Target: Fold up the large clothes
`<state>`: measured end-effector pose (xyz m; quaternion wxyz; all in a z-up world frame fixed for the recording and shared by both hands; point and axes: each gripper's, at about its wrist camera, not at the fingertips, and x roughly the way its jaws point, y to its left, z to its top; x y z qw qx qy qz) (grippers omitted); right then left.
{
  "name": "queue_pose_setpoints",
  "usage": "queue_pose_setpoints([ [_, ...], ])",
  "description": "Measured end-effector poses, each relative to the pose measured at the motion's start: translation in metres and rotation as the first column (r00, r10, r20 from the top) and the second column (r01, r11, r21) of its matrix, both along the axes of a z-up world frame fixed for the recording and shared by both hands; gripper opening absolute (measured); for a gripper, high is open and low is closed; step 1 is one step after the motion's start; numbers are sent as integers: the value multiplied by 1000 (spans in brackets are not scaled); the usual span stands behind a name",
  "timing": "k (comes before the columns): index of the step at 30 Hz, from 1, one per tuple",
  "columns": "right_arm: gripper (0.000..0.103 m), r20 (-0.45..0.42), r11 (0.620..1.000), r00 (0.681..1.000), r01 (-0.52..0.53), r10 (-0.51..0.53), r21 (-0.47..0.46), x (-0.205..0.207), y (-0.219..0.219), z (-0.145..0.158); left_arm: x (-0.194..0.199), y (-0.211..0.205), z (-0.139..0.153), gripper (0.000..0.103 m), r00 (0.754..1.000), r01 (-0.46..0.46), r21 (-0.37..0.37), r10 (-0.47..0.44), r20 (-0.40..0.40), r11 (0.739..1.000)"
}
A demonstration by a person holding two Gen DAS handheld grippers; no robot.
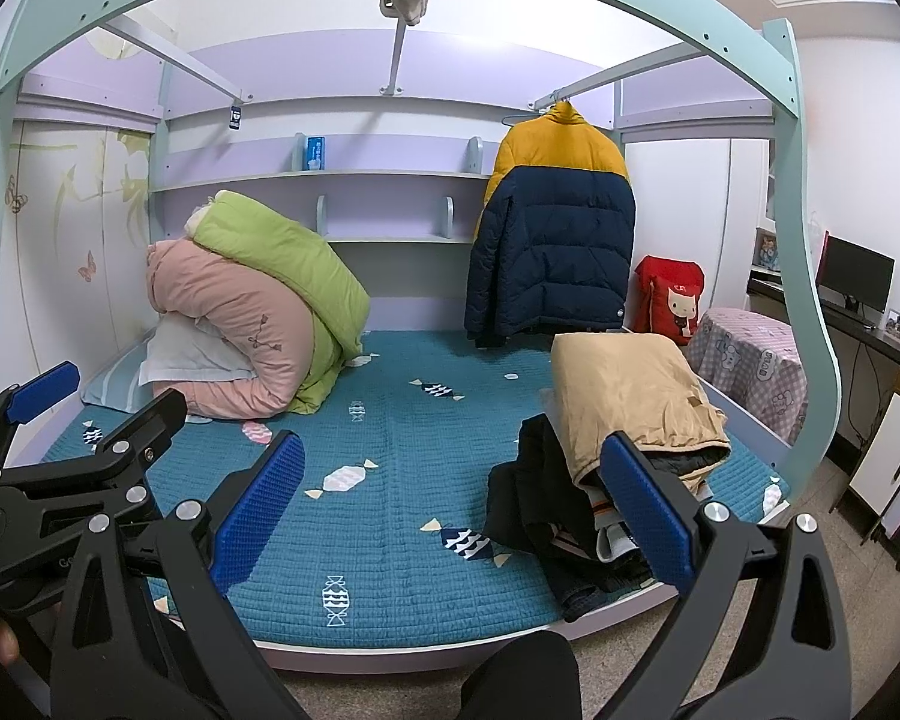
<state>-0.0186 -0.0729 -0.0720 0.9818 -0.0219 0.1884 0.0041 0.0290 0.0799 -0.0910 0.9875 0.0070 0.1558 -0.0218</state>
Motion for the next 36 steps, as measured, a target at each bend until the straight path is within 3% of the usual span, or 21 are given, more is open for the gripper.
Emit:
queue_pose_setpoints([
  [36,96,-5,1000,1000,12,-12,3,-2,-6,-1,1,-3,-1,98,1000,-3,1,3,-2,1000],
])
